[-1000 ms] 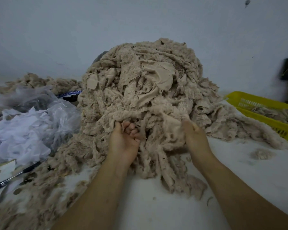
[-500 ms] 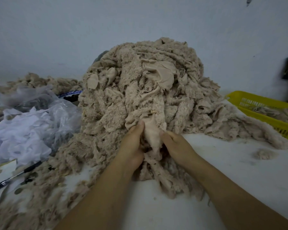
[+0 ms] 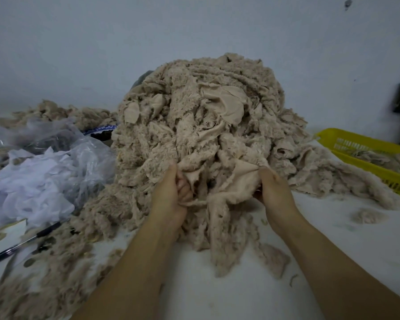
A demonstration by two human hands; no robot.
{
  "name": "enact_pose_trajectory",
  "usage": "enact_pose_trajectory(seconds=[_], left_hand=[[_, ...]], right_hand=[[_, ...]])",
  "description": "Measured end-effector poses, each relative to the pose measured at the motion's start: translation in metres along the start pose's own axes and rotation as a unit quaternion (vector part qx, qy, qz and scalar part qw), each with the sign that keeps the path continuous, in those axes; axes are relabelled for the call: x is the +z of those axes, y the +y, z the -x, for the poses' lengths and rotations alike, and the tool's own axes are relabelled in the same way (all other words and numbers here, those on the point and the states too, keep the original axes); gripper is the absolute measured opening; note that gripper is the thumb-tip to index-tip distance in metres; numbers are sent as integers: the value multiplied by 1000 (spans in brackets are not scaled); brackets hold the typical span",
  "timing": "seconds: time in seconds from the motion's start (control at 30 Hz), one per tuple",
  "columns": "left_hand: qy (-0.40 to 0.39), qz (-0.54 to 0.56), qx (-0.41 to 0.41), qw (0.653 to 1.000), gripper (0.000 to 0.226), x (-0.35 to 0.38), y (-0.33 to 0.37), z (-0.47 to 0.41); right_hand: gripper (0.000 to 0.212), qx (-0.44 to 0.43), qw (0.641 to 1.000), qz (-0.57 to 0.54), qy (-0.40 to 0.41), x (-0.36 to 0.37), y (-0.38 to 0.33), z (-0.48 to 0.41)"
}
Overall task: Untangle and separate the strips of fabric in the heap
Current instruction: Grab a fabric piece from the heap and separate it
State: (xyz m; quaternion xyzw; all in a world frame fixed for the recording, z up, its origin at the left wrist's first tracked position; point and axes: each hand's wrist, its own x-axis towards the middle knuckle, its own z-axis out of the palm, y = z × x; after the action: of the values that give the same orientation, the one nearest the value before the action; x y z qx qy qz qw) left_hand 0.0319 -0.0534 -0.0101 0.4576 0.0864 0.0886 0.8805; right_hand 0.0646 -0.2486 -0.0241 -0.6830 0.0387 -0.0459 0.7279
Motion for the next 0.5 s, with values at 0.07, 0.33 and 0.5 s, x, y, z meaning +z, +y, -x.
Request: enact_pose_trajectory(seconds=[0.07, 0.33, 0.5], left_hand=[[-37, -123, -24, 991, 46, 7, -3, 8], [-125, -303, -8, 945, 45, 17, -18, 17], [-51, -72, -124, 988, 27, 18, -10, 7]], right_hand=[[28, -4, 999, 8, -39, 9, 3, 7], [34, -71, 972, 105, -199, 21, 5, 25], [36, -82, 943, 173, -272, 27, 3, 32]])
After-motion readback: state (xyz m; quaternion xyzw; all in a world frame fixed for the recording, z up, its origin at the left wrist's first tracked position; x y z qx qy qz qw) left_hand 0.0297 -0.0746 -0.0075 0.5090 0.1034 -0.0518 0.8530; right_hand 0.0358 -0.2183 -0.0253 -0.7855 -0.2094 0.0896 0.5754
